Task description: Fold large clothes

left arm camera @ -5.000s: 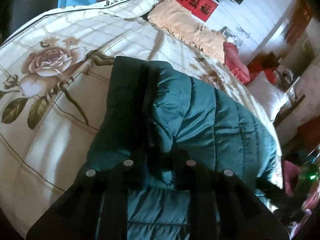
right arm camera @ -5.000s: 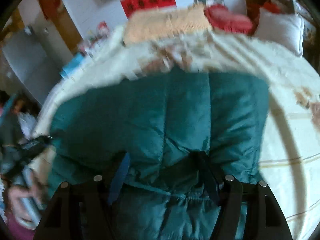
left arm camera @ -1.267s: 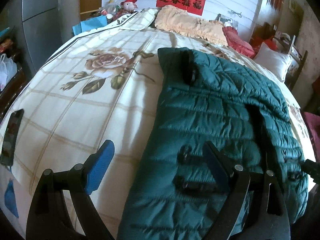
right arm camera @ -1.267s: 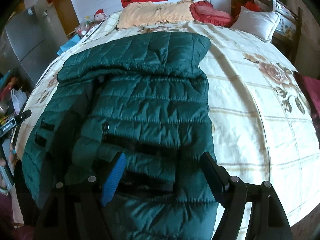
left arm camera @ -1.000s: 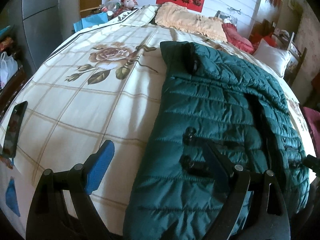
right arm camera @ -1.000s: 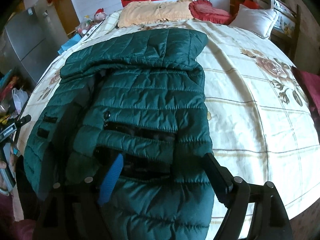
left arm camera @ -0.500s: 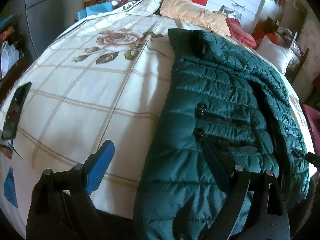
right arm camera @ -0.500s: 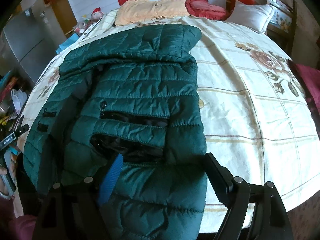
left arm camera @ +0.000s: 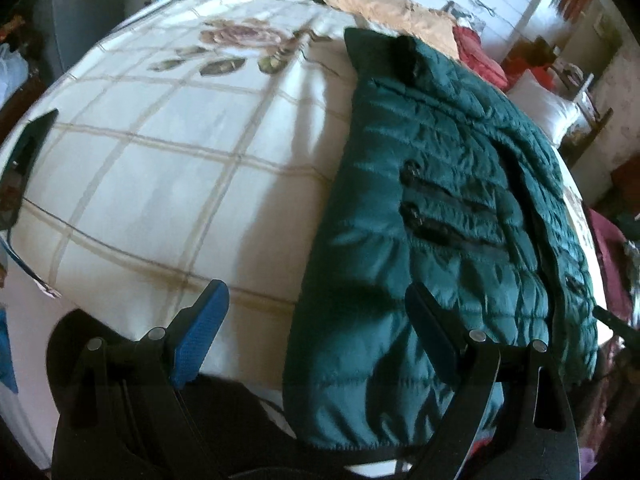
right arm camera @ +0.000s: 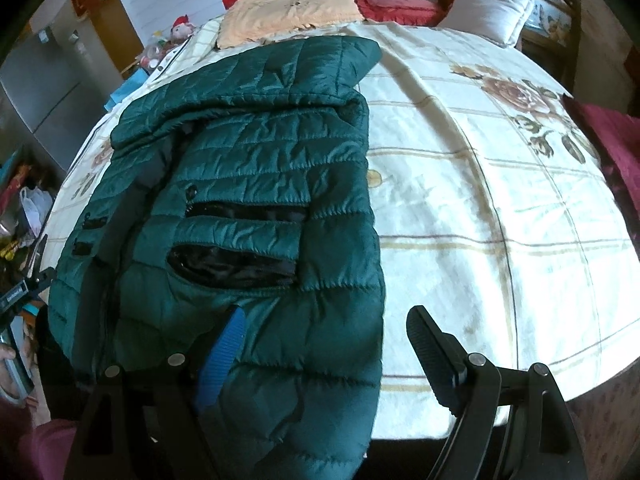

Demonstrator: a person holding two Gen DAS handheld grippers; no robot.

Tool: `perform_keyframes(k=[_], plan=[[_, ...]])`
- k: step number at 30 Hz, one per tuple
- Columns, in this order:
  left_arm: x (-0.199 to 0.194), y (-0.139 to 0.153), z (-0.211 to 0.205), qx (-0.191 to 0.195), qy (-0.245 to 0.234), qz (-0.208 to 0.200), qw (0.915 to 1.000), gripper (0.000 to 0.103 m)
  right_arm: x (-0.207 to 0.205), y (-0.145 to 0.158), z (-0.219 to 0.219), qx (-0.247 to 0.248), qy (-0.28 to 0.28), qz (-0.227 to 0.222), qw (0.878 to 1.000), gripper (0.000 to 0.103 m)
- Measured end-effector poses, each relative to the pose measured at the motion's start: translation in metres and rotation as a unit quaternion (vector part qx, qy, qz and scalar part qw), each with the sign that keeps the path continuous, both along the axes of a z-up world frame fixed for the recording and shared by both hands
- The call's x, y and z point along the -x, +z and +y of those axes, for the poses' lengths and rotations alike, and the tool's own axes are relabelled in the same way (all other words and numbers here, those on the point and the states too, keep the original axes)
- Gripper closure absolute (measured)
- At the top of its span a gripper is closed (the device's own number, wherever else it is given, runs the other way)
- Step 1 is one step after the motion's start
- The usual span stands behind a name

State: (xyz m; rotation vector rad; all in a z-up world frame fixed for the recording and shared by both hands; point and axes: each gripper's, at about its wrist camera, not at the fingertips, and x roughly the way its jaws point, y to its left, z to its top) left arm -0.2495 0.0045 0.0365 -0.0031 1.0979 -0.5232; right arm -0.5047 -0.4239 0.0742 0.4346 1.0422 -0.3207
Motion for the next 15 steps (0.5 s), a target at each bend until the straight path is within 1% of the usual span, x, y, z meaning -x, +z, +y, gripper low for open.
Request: perform_keyframes(k=[5, 6, 10, 15], plan=[[0.003, -0.010, 0.000, 0.017, -0.008, 0.034, 0.9992, 0.013, 0.010, -0.006, -0.007, -0.025, -0.009, 0.004, 1.000, 0.022], [0.005, -0.009, 0.000, 0.019, -0.008, 0.030, 0.9993, 0.013, 0.012, -0.008, -0.008, -0.032, -0.010, 0.005, 0.999, 0.022], [0.009, -0.009, -0.004, 0.022, -0.023, 0.036, 0.9988, 0.013, 0.020, -0.016, -0.010, -0.061, -0.011, 0.006, 0.998, 0.022], [0.011, -0.010, -0.012, 0.025, -0.042, 0.043, 0.9979, 0.013, 0.026, -0.026, -0.007, -0.107, 0.000, -0.002, 0.994, 0.022]])
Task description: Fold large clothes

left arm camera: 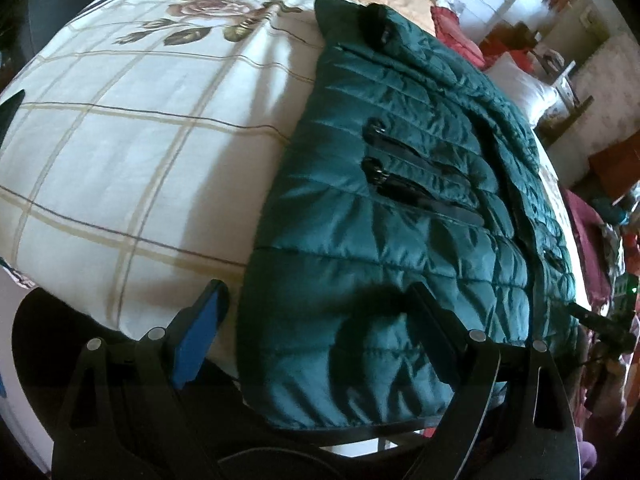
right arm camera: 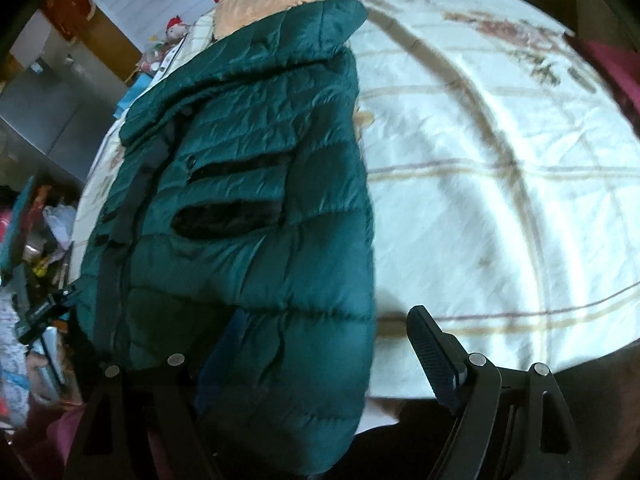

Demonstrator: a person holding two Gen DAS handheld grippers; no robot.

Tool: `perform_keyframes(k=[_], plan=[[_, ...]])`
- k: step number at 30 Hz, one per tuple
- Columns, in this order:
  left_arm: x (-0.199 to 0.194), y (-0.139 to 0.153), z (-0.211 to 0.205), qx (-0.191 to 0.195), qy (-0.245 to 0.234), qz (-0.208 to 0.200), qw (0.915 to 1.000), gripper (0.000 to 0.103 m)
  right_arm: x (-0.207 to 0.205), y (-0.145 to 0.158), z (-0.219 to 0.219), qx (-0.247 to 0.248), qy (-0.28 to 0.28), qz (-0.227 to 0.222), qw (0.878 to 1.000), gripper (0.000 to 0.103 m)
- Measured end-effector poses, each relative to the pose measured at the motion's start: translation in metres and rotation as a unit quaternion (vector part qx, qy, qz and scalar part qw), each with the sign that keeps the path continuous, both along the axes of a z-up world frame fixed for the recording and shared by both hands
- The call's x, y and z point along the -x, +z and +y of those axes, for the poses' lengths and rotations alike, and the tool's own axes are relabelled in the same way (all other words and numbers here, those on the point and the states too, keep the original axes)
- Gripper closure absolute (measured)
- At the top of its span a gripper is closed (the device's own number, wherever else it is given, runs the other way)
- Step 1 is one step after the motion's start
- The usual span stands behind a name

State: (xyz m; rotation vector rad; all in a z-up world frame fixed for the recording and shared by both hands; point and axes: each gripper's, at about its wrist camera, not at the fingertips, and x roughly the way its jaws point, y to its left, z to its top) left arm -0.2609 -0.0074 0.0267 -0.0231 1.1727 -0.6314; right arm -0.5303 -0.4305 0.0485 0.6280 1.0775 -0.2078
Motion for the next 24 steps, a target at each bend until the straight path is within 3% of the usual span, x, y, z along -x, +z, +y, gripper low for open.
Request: perform_keyframes(k=[3, 6, 11, 18, 24], plan=[[0.001, 0.000, -0.004, -0.002, -0.007, 0.000, 1.0000, 0.013, 0.002, 0.000, 0.005, -0.014, 0.014, -0.013, 1.000, 0.021], [0.005, 0.000, -0.005, -0.006, -0.014, -0.001, 0.9999, 0.013, 0.003, -0.002, 0.013, -0.061, 0.042, -0.030, 0.997, 0.021], [0.005, -0.001, -0.008, -0.017, -0.017, -0.005, 0.9997, 0.013, 0.000, -0.002, 0.022, -0.043, 0.062, -0.033, 0.997, 0.021], [0.009, -0.001, -0.013, -0.035, -0.024, -0.017, 0.9990, 0.013, -0.003, -0.003, 0.019, -0.054, 0.063, -0.050, 0.995, 0.022], [0.010, -0.001, -0.013, -0.039, -0.025, -0.021, 0.9987, 0.013, -0.005, -0.003, 0.018, -0.045, 0.063, -0.067, 0.995, 0.029]])
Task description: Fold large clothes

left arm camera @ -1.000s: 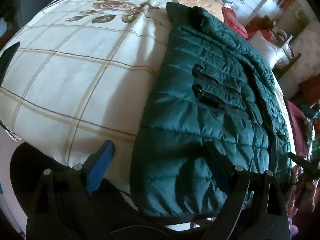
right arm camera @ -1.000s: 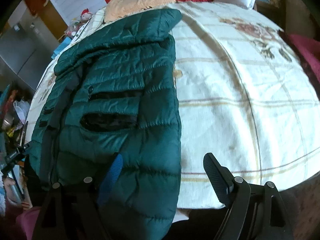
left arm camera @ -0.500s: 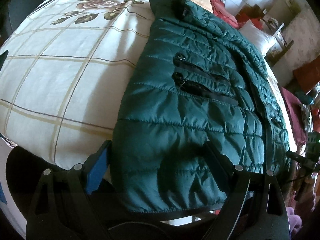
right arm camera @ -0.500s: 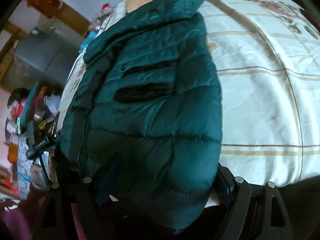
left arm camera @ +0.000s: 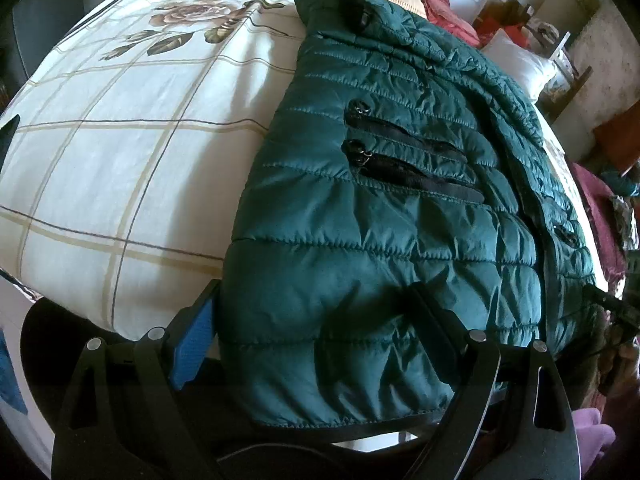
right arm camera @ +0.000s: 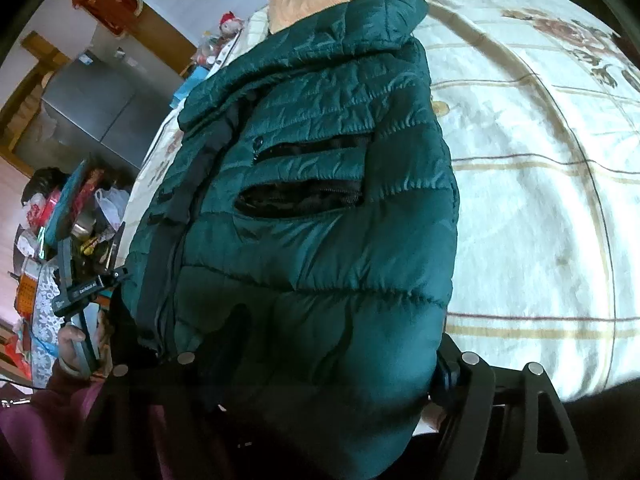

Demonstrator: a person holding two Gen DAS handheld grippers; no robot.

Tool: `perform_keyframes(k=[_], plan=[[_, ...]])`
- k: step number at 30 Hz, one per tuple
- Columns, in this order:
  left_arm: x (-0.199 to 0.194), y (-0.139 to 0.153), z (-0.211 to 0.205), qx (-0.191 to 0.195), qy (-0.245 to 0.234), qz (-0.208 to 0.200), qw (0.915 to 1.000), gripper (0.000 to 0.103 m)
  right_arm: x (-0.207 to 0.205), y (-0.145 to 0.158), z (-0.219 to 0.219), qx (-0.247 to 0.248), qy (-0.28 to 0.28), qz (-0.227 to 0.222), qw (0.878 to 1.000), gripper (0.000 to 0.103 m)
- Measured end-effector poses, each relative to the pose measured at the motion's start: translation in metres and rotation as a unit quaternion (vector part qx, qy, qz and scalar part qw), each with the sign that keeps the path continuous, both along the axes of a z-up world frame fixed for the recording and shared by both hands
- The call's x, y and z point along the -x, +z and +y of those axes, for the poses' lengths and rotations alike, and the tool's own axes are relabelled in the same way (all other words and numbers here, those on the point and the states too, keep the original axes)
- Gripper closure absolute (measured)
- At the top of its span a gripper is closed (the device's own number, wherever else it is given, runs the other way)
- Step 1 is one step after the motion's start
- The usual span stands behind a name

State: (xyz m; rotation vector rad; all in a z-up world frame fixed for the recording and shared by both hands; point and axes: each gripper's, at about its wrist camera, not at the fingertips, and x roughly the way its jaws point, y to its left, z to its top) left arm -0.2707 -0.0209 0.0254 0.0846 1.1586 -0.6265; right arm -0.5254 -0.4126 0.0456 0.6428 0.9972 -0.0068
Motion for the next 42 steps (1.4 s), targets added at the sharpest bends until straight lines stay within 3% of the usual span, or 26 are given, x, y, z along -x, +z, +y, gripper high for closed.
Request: perform_keyframes(k=[8, 10, 15, 18, 23, 30, 37, 42], plan=[[0.003, 0.000, -0.003, -0.009, -0.017, -0.005, 0.9998, 0.015, -0.004, 0.001, 0.006, 0.027, 0.029, -0.004, 0.999, 0.057], [0.004, 0.001, -0.004, -0.011, -0.020, -0.009, 0.9997, 0.027, -0.005, 0.002, 0.006, 0.024, 0.034, -0.010, 0.999, 0.062], [0.005, 0.010, -0.003, -0.010, -0.014, -0.021, 0.9996, 0.072, -0.009, 0.008, 0.005, 0.035, 0.028, -0.019, 0.999, 0.077], [0.003, 0.020, 0.000, 0.000, -0.014, -0.030, 0.9995, 0.084, -0.013, 0.021, 0.003, 0.037, 0.030, -0.035, 0.998, 0.084], [-0.001, 0.034, -0.004, 0.019, -0.020, -0.035, 0.9990, 0.089, -0.024, 0.056, -0.002, 0.036, 0.033, -0.086, 0.995, 0.085], [-0.022, 0.081, -0.001, 0.087, 0.003, -0.067, 0.9940, 0.089, -0.043, 0.096, -0.017, 0.042, 0.021, -0.146, 0.988, 0.085], [-0.056, 0.122, -0.025, 0.122, 0.018, -0.118, 0.9853, 0.089, -0.074, 0.121, -0.039, 0.067, -0.014, -0.171, 0.983, 0.085], [-0.100, 0.140, -0.052, 0.141, 0.040, -0.126, 0.9812, 0.089, -0.107, 0.133, -0.061, 0.087, -0.045, -0.167, 0.981, 0.086]])
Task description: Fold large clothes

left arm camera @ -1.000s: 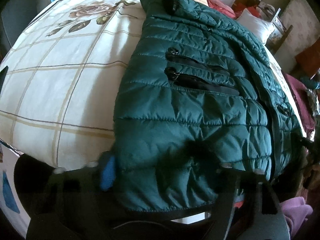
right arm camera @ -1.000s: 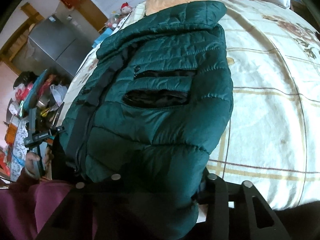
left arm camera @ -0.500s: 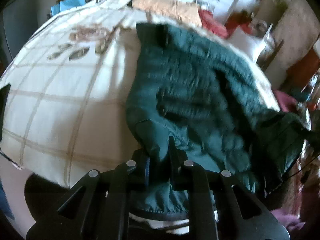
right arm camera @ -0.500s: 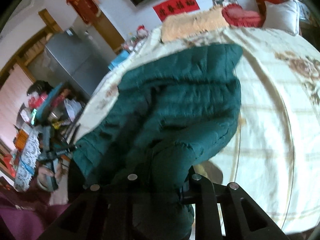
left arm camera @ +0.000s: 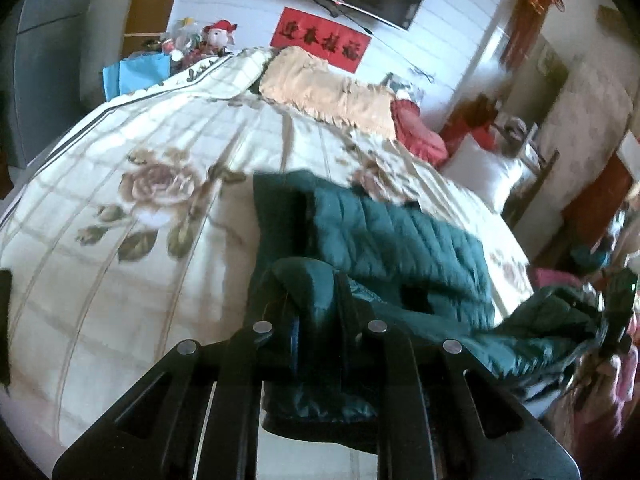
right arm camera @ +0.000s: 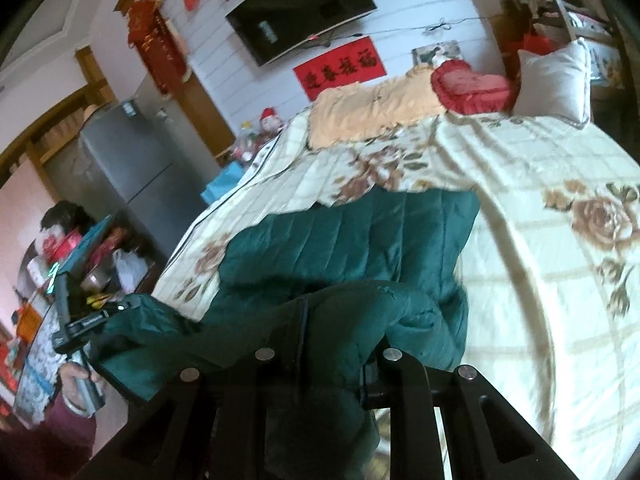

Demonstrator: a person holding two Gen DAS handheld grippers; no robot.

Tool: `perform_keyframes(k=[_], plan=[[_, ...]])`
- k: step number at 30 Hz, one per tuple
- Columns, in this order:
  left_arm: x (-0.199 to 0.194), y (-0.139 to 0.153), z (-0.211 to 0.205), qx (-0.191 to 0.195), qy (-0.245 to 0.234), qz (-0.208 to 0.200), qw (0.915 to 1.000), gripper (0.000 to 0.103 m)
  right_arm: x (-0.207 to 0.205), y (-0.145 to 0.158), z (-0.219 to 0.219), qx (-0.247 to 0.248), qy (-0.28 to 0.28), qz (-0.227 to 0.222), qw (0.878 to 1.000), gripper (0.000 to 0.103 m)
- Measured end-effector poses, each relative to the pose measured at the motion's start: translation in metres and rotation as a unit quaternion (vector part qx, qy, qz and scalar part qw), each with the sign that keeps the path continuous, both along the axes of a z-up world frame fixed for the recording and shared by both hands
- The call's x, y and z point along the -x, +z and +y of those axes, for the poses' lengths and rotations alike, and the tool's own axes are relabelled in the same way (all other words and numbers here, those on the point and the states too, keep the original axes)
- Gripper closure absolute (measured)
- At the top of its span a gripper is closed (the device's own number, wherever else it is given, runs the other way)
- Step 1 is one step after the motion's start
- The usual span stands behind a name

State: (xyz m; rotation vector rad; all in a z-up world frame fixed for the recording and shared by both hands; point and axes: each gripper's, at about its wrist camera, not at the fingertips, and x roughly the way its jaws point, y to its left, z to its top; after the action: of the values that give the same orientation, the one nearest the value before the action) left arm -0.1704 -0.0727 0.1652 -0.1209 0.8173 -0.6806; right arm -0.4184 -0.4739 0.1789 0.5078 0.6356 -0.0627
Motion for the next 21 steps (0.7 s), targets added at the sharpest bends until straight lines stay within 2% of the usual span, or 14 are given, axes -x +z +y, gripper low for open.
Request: perform_keyframes(k=[4, 11, 17, 21], plan=[[-0.038, 0.001, -0.028, 0.001, 0.019, 0.011, 0.9998, 0.089, -0.036, -0.002, -0.022, 0.004, -0.027, 0.015, 1.000, 0.086], [-0.102, -0.019, -0.069, -0.028, 0.060, 0.025, 0.9975, 0.089, -0.098, -0.019, -0.059, 0.000, -0.065, 0.055, 0.996, 0.086], [-0.144, -0.038, -0.097, -0.047, 0.073, 0.048, 0.9951, 0.089, -0.137, -0.041, -0.094, -0.030, -0.089, 0.087, 0.992, 0.086], [-0.168, -0.055, -0.107, -0.033, 0.084, 0.078, 0.9929, 0.089, -0.155, -0.066, -0.114, -0.076, -0.124, 0.103, 0.984, 0.086]])
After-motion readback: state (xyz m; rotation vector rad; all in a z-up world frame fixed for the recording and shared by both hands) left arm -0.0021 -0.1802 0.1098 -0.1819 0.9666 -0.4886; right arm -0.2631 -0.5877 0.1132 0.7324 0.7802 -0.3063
